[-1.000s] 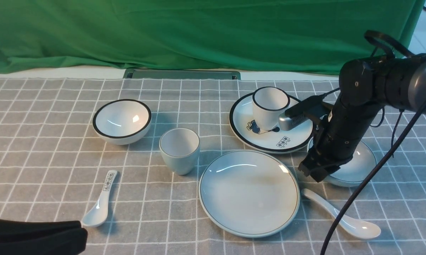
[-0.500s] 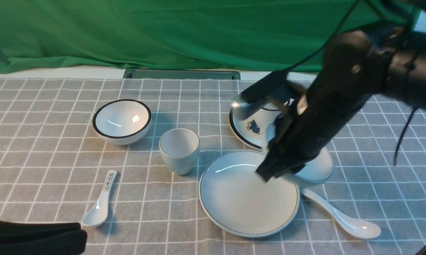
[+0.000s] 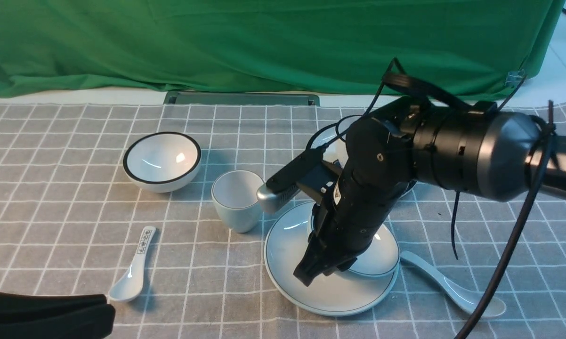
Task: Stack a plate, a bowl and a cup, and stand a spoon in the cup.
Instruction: Use the right arm to put the blue rice bowl into the blue large plate in the middle
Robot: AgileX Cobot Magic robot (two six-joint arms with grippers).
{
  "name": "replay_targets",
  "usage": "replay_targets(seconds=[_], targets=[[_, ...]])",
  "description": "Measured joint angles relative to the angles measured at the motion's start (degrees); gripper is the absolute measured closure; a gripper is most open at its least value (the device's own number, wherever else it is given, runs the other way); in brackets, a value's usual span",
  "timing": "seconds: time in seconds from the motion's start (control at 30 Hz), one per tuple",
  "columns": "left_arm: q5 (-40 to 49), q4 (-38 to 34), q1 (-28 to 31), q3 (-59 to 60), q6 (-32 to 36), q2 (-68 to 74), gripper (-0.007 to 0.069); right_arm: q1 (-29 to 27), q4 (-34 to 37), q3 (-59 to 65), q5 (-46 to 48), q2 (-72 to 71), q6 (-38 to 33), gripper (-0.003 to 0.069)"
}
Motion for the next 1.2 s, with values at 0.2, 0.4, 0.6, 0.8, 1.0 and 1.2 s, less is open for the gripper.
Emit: replay_targets(seconds=[0.2,0.4,0.6,0.8,1.0,1.2], targets=[[0.1,0.0,0.0,0.0,0.2,0.0,0.0607,0.3,-0.1,0.0,-1.2,0.1,0.0,0.0580],[0.0,0.0,0.0,0.0,0.4,0.0,0.0607,1.9,-0.1,0.0,-2.1,0.4,0.1,0.0580],[0.0,0.0,0.0,0.0,0.7,0.0,0.0607,2.0,0.0,-0.1,-2.5,0.7,1.4,0.0572],[0.0,0.0,0.0,0.0,0.8,0.0,0.0607,2.0,2.1,-0.1,-2.4,1.5,3.1,0.0439],[0.0,0.0,0.0,0.0,0.9,0.0,0.0607,2.0,2.6,-0.1,-1.5,1.5,4.5,0.0306],[-0.6,0.1,0.0,0.0,0.4,0.0,0.0607,2.0,2.7,-0.1,-0.7,-1.4,4.6,0.0292]])
